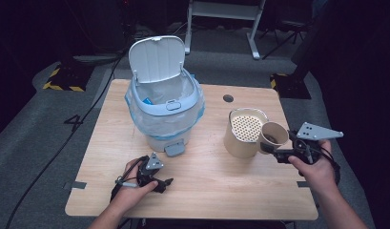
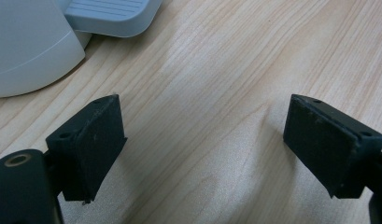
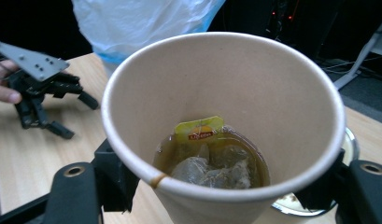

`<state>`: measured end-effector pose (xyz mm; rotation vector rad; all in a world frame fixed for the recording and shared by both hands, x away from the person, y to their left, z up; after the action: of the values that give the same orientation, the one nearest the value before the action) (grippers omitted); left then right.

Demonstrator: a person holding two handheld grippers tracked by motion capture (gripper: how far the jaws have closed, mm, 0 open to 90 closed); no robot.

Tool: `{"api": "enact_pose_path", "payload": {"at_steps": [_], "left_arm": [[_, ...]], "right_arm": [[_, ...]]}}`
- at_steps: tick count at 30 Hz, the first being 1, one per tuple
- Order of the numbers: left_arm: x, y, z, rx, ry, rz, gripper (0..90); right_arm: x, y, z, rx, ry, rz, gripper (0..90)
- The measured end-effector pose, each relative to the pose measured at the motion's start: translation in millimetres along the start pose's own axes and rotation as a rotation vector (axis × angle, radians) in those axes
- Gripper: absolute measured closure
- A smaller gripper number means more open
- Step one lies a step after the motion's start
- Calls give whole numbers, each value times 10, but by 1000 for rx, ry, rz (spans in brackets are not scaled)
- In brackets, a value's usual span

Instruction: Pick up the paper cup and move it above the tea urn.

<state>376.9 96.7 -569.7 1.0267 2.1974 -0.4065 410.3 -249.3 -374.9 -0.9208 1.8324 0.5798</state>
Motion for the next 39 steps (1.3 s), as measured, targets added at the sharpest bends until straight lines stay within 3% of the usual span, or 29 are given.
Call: {"api": "enact_pose_path", "payload": {"at_steps": [8, 15, 23, 32, 39], "left_arm": [[-2, 2, 1, -1, -2, -5, 127], [-1, 16, 1, -6, 0, -7, 127], [-2, 26, 1, -9, 2, -10, 127], [-2, 27, 2, -10, 1, -11, 127], [-2, 27, 1, -11, 1, -12, 127]], "right_arm": [[-163, -243, 78, -2, -47, 18, 302], [-250, -473, 174, 36, -47, -1, 301], [-299, -767, 406, 70, -29, -5, 300], [-221, -932, 644, 60, -9, 2, 299], [-159, -980, 752, 58, 5, 1, 299]]}}
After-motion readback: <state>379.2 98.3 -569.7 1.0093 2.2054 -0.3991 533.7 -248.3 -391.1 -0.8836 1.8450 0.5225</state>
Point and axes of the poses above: each handheld gripper's, and its own axes: z roughly forward along the jaws, x roughly out of its underside, y roughly to its left, the point moved 9 cm from there along z, roughly forward along the jaws, and after that the axes turned 2 degrees about -x, right-handed, at the moved point
